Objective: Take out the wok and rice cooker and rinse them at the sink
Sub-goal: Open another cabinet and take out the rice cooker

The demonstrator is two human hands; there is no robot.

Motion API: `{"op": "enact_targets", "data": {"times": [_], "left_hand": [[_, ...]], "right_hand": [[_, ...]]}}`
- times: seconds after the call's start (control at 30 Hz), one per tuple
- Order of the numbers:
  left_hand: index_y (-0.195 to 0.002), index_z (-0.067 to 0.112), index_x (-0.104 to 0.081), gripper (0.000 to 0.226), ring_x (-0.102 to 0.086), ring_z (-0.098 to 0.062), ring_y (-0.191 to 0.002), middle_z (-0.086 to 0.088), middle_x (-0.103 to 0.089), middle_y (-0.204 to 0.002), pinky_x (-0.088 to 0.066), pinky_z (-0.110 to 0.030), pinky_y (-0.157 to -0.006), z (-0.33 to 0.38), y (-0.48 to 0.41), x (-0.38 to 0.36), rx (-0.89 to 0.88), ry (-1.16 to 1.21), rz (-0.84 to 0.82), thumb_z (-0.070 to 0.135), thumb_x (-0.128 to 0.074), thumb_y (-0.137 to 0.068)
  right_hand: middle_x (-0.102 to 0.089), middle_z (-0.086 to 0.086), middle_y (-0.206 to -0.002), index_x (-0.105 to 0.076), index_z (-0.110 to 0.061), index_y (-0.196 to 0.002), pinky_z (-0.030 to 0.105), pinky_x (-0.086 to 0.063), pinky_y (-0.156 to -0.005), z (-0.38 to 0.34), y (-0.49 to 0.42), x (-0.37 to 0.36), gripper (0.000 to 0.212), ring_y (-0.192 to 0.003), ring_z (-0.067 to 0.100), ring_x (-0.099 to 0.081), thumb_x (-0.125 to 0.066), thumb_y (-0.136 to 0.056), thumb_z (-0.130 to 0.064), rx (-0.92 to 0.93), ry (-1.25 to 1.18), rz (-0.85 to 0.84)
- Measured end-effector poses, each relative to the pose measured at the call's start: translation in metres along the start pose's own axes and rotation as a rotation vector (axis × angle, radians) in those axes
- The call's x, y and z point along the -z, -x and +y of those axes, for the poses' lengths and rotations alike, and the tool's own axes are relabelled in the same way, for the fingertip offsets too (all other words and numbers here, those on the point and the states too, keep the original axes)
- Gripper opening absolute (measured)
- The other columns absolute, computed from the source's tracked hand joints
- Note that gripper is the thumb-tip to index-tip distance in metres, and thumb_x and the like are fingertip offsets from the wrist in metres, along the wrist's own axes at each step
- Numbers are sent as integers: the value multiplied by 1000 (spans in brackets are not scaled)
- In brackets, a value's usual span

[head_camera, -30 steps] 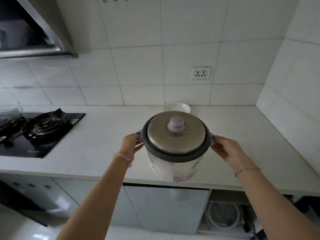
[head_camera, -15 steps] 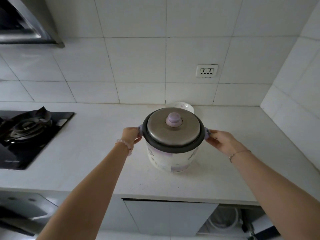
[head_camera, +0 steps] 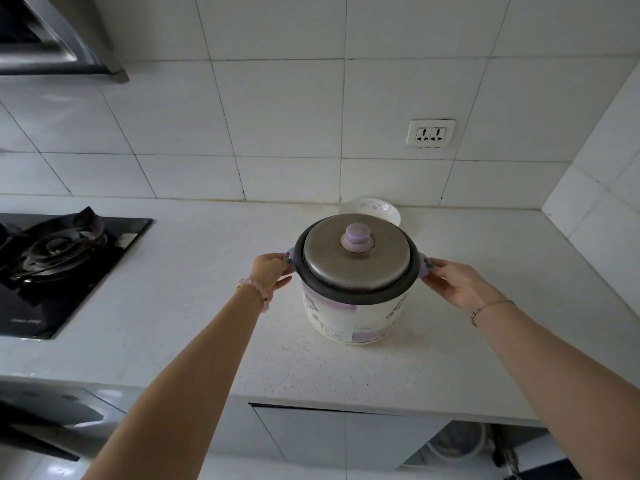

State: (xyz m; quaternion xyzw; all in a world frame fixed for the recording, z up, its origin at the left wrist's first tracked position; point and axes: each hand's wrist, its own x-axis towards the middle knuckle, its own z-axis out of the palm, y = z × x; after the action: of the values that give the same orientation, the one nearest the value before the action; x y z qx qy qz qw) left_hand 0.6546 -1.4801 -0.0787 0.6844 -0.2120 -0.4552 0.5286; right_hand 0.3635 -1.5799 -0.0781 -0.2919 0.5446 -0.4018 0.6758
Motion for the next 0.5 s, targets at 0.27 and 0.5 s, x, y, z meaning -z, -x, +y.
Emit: {"op": "enact_targets", "data": {"times": [0.27,0.5], "left_hand": [[-118,-2,-60,29,-59,-20,-94,-11,-63,-103,-49,-23,-66,0,10,4,-18,-94,4,5,-59,-90],[-127,5,-53,35,-57,-29,-105,-14,-60,-119,-46,-33,-81,9,34,11,-288,-707,166,10,-47,-94]], "right_hand": [[-59,13,-86,-48,11,-128,21,-54,-67,-3,10,-1,38,-70,18,-55,-40,-91,15,30,68,-22],[-61,13,-108,-57,-3,-126,38,-50,-84,-5,22,8,39,-96,28,-60,-54,-88,-6,343,601,126]]}}
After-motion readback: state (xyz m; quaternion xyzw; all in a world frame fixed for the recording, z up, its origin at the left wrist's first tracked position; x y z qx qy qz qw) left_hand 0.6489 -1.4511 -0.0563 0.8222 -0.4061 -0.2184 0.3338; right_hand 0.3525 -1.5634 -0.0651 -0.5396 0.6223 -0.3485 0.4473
